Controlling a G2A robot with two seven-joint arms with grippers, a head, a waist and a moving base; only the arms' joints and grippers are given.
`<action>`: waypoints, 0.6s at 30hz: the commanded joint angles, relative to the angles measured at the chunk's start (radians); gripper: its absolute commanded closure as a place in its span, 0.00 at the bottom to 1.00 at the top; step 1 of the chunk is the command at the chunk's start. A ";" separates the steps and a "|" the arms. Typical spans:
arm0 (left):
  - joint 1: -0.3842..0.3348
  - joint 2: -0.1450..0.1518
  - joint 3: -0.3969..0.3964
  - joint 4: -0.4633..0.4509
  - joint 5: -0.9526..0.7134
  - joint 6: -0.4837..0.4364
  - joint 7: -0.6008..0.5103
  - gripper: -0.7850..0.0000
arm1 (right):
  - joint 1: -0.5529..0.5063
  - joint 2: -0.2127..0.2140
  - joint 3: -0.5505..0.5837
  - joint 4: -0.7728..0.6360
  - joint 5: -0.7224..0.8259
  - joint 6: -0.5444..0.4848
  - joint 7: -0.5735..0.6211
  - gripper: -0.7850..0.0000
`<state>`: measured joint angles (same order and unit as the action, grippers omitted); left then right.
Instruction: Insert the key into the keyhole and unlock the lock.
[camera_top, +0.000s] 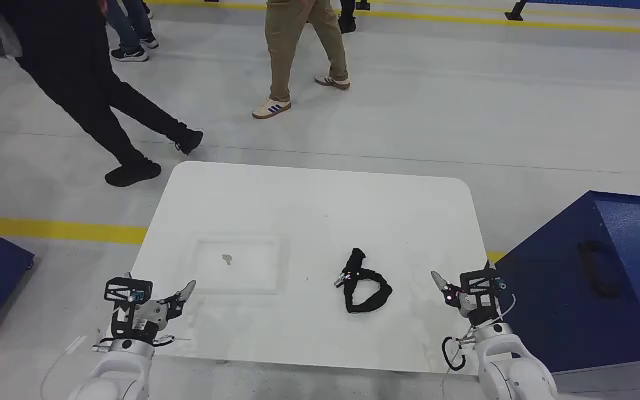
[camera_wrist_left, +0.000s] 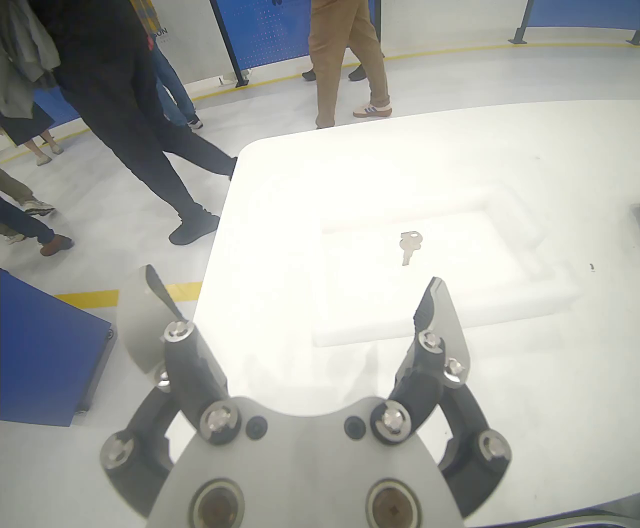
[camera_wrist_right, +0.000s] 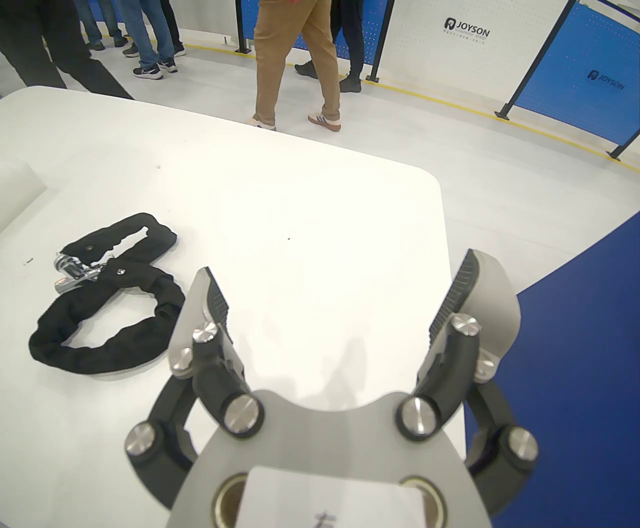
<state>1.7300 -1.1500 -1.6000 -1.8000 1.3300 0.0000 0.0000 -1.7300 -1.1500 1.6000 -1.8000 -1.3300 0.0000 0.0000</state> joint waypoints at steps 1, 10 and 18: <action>0.000 0.000 0.000 0.000 0.000 0.000 0.000 0.00 | 0.000 0.000 0.000 0.000 0.000 0.000 0.000 0.00; 0.000 0.000 0.000 0.000 0.000 0.000 0.000 0.00 | 0.000 0.000 0.000 0.000 0.000 0.000 0.000 0.00; -0.009 0.001 -0.001 -0.019 0.044 0.009 0.014 0.00 | 0.000 0.000 0.000 0.000 0.000 0.000 0.000 0.00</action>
<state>1.7269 -1.1496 -1.6006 -1.8047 1.3343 0.0028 0.0035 -1.7300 -1.1500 1.6000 -1.8000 -1.3300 0.0000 0.0000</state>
